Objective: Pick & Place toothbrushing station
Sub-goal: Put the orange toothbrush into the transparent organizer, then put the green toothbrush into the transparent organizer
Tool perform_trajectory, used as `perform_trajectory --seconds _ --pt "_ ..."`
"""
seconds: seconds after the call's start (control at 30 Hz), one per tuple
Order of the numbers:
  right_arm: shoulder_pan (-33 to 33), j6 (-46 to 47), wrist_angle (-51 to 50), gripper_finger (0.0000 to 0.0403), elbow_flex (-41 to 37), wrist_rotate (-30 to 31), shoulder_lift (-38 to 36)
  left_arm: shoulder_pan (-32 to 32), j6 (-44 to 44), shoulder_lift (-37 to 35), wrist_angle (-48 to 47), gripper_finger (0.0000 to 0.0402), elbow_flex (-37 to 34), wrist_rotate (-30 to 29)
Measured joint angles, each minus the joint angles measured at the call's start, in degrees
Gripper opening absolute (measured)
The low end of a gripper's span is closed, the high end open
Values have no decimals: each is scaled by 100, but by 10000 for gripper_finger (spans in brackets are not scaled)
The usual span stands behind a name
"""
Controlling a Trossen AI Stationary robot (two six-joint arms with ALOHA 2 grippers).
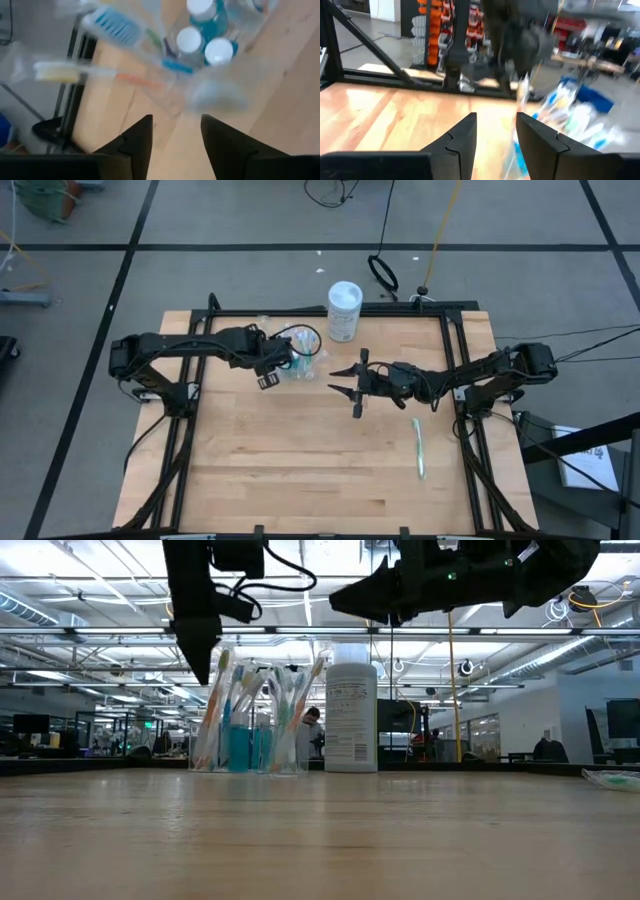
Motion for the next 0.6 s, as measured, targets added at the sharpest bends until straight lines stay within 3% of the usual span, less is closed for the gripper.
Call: perform_trajectory --seconds 0.17,0.27,0.43,0.5,0.6 --pt "22 581 -655 132 2 2 -28 -96 -138 -5 -785 181 461 -2" --pt "151 647 -1774 132 59 135 -398 -128 -139 -9 -918 182 608 -2" --pt "738 1466 -4031 132 429 1172 -1169 -128 -94 -9 -896 182 636 -4" --pt "1016 2141 -4642 132 425 1010 -1377 -128 -32 -9 -897 182 636 -5" --pt "1473 3314 -5580 132 422 227 -1523 -128 13 -9 -858 182 636 -39"
